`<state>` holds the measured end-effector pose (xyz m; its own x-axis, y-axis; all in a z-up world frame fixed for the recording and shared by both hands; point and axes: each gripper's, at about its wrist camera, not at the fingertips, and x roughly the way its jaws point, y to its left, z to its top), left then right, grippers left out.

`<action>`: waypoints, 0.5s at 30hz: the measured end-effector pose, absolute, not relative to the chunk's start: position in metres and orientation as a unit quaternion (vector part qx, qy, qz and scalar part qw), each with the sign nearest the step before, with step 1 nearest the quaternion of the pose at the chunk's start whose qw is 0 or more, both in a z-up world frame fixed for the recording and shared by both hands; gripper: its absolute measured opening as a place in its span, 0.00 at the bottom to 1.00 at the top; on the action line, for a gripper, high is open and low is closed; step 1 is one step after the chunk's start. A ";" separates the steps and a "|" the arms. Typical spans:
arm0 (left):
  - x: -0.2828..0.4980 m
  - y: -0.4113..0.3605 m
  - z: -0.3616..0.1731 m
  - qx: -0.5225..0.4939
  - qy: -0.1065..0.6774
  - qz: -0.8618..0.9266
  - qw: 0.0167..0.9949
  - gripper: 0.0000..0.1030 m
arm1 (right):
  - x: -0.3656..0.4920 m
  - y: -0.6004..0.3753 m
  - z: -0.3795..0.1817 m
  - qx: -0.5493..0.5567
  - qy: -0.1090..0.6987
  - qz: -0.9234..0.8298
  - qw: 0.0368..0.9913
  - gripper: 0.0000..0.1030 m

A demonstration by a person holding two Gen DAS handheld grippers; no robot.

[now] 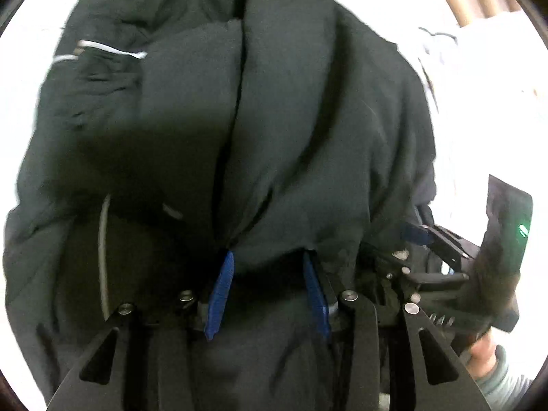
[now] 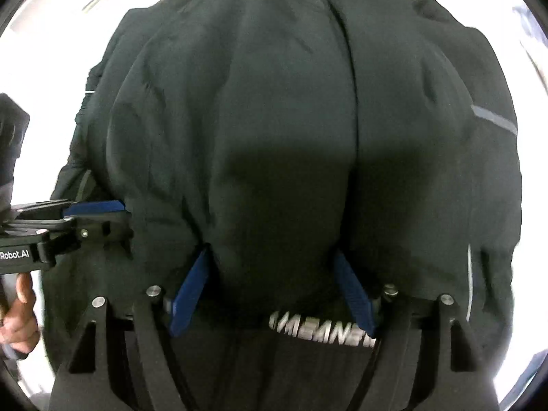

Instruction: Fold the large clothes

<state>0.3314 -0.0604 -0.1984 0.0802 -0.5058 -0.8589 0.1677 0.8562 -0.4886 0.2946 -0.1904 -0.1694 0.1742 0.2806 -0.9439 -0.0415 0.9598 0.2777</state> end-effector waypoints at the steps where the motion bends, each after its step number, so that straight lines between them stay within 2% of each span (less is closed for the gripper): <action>1: 0.324 -0.054 -0.196 -0.130 0.632 -0.236 0.726 0.43 | 0.284 -0.196 -0.167 0.109 0.634 0.112 0.757 0.74; 11: 0.263 0.023 -0.178 -0.154 0.633 -0.162 0.741 0.43 | 0.187 -0.254 -0.161 0.171 0.648 0.054 0.740 0.74; 15: 0.251 0.055 -0.157 -0.150 0.617 -0.141 0.759 0.43 | 0.177 -0.277 -0.164 0.191 0.649 0.032 0.736 0.75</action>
